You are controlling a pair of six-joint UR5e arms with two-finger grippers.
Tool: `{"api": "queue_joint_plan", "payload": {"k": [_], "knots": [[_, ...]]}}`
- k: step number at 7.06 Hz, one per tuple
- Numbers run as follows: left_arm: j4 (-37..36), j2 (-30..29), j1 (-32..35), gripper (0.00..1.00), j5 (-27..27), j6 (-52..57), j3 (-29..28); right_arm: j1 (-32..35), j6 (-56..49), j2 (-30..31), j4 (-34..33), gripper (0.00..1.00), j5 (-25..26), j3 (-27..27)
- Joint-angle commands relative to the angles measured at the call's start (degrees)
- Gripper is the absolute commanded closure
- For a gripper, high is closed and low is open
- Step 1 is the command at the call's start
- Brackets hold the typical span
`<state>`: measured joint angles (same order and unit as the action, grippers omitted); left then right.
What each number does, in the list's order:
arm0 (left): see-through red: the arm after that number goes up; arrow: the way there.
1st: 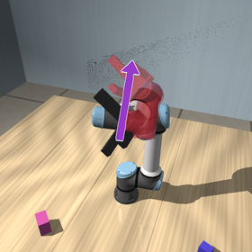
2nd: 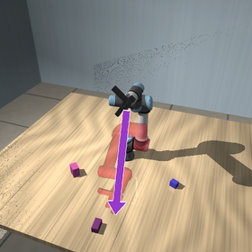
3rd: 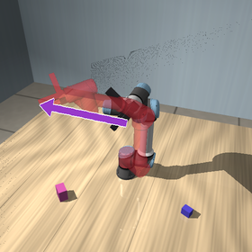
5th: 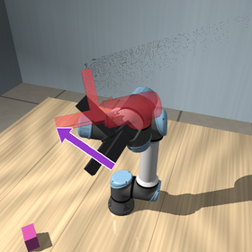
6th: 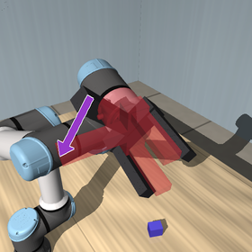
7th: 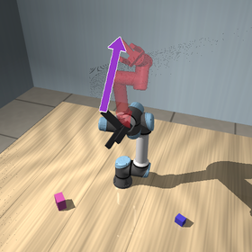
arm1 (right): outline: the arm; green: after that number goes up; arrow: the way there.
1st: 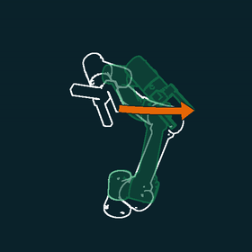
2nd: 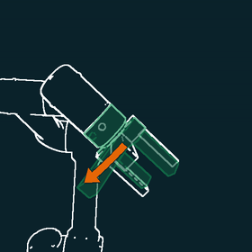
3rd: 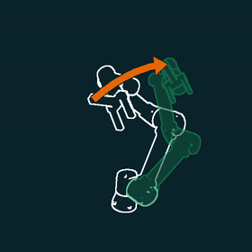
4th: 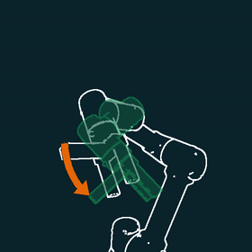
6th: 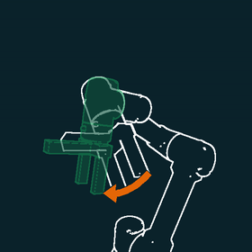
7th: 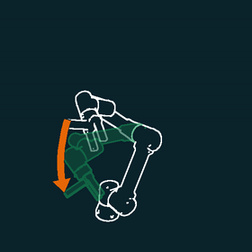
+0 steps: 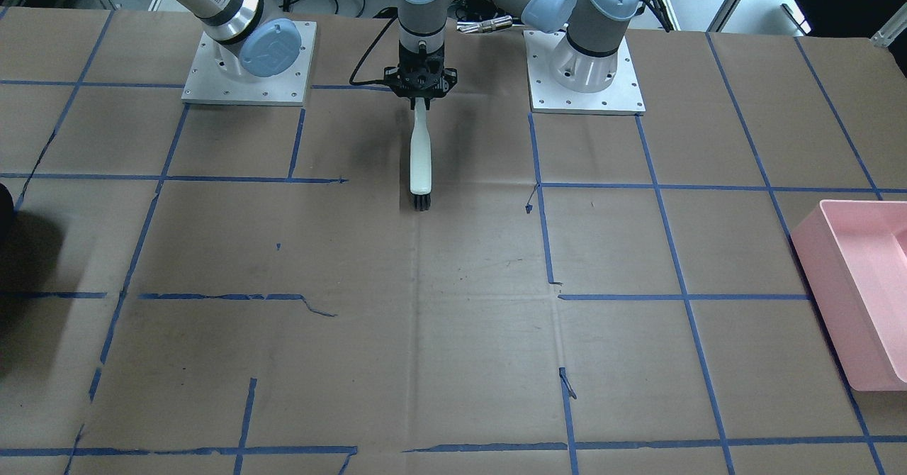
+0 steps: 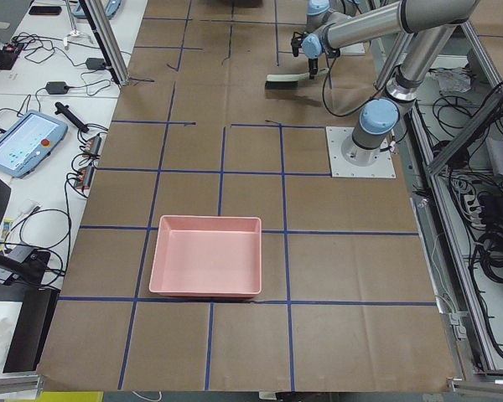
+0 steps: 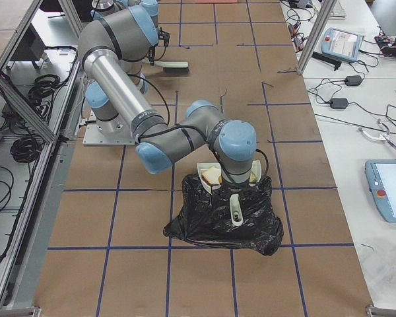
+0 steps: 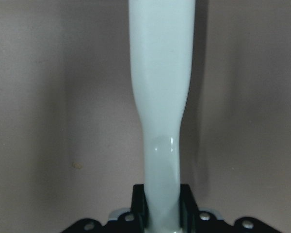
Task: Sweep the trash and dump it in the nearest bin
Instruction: 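Tilt the dustpan with the right gripper to dump trash into the bag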
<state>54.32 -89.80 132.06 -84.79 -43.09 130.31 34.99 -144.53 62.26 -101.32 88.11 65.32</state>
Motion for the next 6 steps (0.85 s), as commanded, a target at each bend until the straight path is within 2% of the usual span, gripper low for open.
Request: {"api": "queue_joint_plan", "payload": {"k": [1, 3, 5, 6], "knots": [[-0.18, -0.03, -0.22, 1.0, 0.07, 0.02, 0.12, -2.29, -0.5, -2.75, -0.1, 1.0, 1.96, -3.34], [-0.1, -0.29, -0.31, 0.96, 0.07, -0.07, 0.29, -2.29, -0.05, -2.5, -4.74, 1.0, 6.71, -3.54], [-0.18, -0.55, -0.75, 0.84, 0.07, -0.07, 0.21, -1.77, -0.05, -1.54, -6.5, 1.0, 7.25, -3.36], [-0.27, -0.9, -0.75, 0.74, 0.07, -0.07, 0.12, -1.33, 0.03, -1.01, -7.04, 1.0, 9.17, -3.36]]}}
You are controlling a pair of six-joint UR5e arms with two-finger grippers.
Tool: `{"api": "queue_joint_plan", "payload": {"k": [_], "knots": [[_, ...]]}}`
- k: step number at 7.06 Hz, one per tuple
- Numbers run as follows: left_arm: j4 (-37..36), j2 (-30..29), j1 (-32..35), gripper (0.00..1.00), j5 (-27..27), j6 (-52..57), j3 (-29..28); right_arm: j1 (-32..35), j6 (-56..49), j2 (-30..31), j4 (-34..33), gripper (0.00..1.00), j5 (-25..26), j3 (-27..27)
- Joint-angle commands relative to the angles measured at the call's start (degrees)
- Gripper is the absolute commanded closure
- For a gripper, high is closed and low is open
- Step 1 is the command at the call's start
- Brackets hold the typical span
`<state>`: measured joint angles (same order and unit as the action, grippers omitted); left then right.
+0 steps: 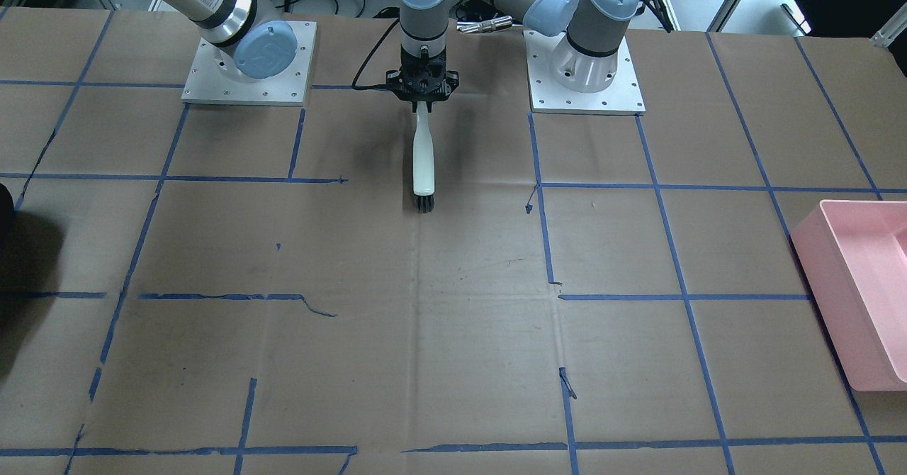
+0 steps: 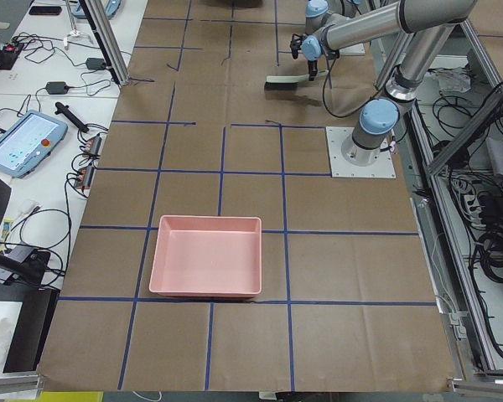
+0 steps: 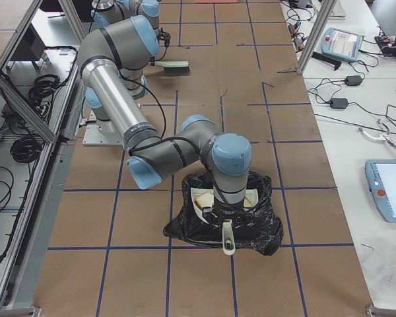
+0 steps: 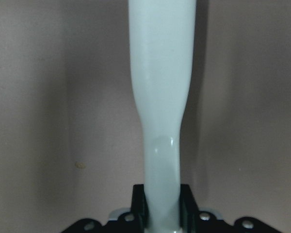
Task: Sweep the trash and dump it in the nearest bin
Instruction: 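Tilt the dustpan with the right gripper to dump trash into the bag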
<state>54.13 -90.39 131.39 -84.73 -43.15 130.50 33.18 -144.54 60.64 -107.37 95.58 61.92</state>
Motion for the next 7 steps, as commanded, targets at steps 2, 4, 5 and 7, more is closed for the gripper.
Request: {"api": "queue_joint_plan", "payload": {"k": [2, 4, 5, 7], "knots": [[-0.07, -0.49, -0.17, 0.56, -0.17, -0.01, -0.07, 2.23, 0.14, 1.58, -2.49, 1.0, 4.67, 1.0], [-0.07, -0.58, -0.35, 0.39, -0.44, -0.01, -0.16, 3.03, 0.05, 2.11, -8.62, 1.0, 6.19, 3.72], [-0.07, -0.58, -0.35, 0.29, -2.96, -0.01, -0.25, 3.2, 0.31, 3.07, -11.52, 1.0, 8.72, 5.39], [-0.07, 0.46, -0.87, 0.13, -3.69, -0.01, -1.21, 3.21, 0.58, 6.49, -17.49, 1.0, 9.44, 11.61]]}}
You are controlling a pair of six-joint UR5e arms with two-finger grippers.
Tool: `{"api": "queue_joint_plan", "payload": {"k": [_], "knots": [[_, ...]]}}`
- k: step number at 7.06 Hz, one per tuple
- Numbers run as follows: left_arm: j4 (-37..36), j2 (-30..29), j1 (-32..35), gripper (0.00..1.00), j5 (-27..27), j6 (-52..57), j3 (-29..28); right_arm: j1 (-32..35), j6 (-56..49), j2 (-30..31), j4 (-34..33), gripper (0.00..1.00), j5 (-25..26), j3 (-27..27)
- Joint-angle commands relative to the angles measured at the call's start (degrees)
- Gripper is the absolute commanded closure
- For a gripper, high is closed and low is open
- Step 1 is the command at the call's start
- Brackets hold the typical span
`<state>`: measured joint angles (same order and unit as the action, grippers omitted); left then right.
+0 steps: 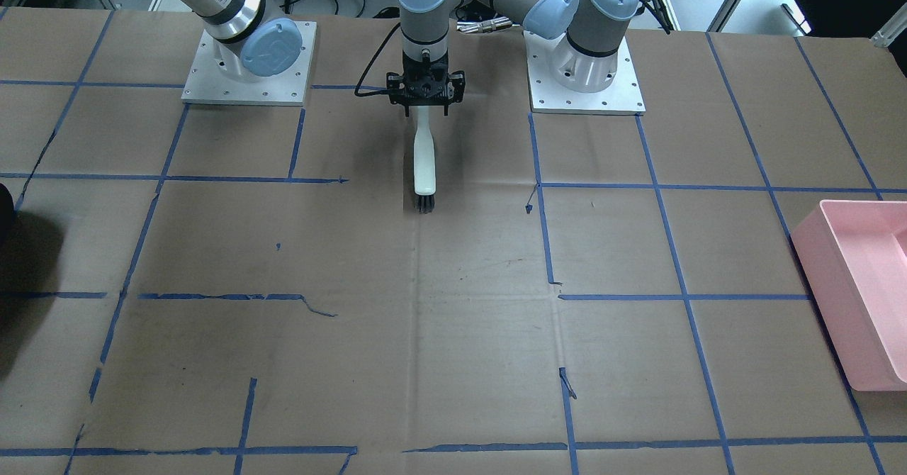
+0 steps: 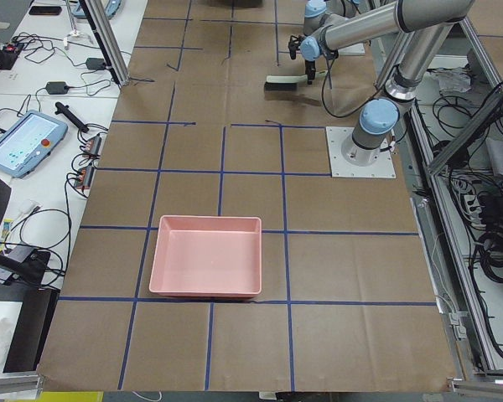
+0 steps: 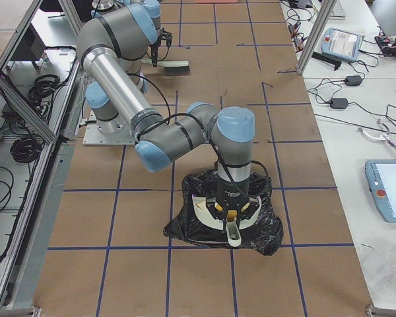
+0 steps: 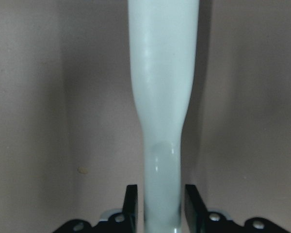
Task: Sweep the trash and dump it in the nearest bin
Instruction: 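Tilt the dustpan with the right gripper to dump trash into the bag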
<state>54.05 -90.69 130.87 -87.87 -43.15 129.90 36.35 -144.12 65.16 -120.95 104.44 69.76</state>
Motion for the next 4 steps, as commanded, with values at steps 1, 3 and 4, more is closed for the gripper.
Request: {"api": "queue_joint_plan", "payload": {"k": [1, 3, 4], "knots": [[0.09, 0.95, -0.78, 0.1, -0.64, 0.26, -3.05, 0.04, 0.24, 2.86, -8.99, 1.0, 1.72, 6.76], [1.4, 1.12, -9.45, 0.09, -0.81, 15.46, -9.2, 0.21, 0.24, 3.04, -13.34, 1.0, 1.91, 8.55], [3.67, 1.73, -12.36, 0.08, -0.9, 20.43, -11.05, 0.47, 0.24, 3.04, -13.87, 1.0, 3.91, 8.64]]}}
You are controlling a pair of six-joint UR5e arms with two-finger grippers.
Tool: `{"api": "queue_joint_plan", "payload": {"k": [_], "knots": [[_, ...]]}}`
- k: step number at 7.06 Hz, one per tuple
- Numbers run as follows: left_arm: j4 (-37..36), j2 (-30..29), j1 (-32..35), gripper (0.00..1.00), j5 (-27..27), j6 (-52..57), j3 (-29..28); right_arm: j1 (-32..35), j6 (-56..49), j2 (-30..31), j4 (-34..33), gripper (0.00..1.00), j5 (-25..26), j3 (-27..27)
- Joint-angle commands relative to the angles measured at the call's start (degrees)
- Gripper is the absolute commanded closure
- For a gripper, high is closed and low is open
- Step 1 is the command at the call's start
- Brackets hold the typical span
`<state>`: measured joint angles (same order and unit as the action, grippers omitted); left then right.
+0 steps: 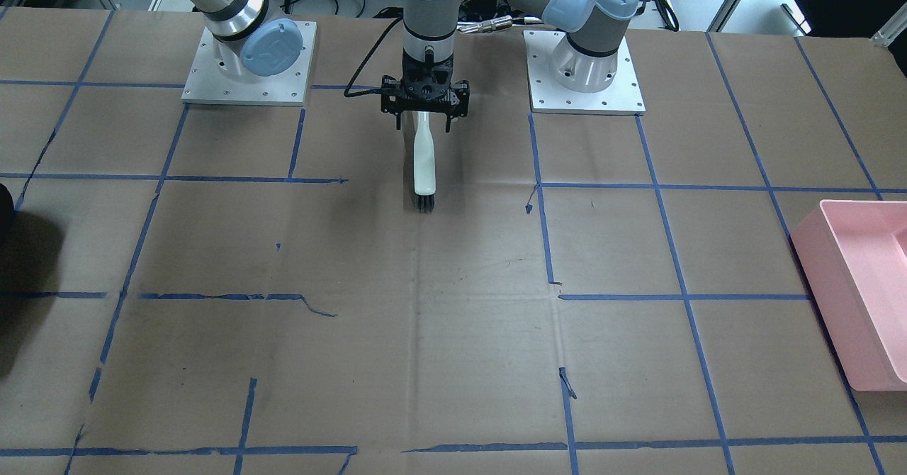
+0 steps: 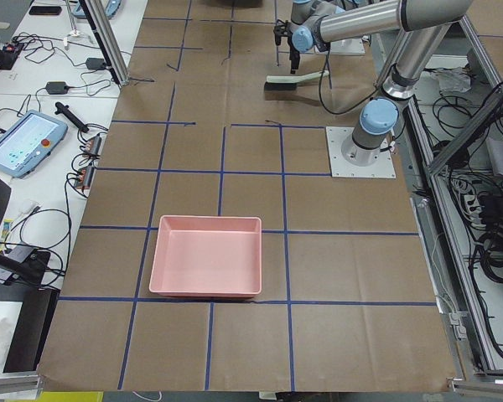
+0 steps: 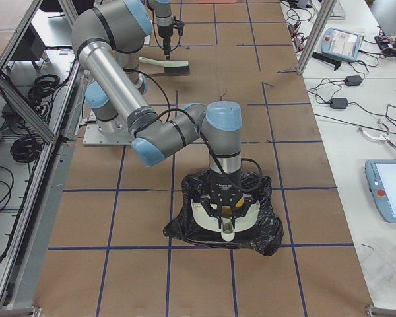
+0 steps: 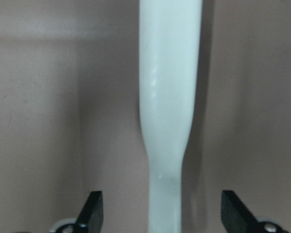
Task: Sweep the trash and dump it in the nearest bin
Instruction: 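Tilt the dustpan with the right gripper to dump trash into the bag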
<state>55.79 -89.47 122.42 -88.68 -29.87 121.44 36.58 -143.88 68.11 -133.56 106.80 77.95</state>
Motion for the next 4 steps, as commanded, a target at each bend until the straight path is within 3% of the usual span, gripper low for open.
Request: {"api": "queue_joint_plan", "payload": {"k": [1, 4], "knots": [[5.43, 1.48, -6.64, 0.07, -0.09, 9.89, -4.62, 0.86, -0.08, 0.18, -1.53, 1.0, 1.83, 0.45], [17.14, 3.33, -21.73, 0.02, -0.18, 28.58, -13.05, 1.39, -0.08, 0.35, -4.51, 1.0, 5.51, 0.62]]}}
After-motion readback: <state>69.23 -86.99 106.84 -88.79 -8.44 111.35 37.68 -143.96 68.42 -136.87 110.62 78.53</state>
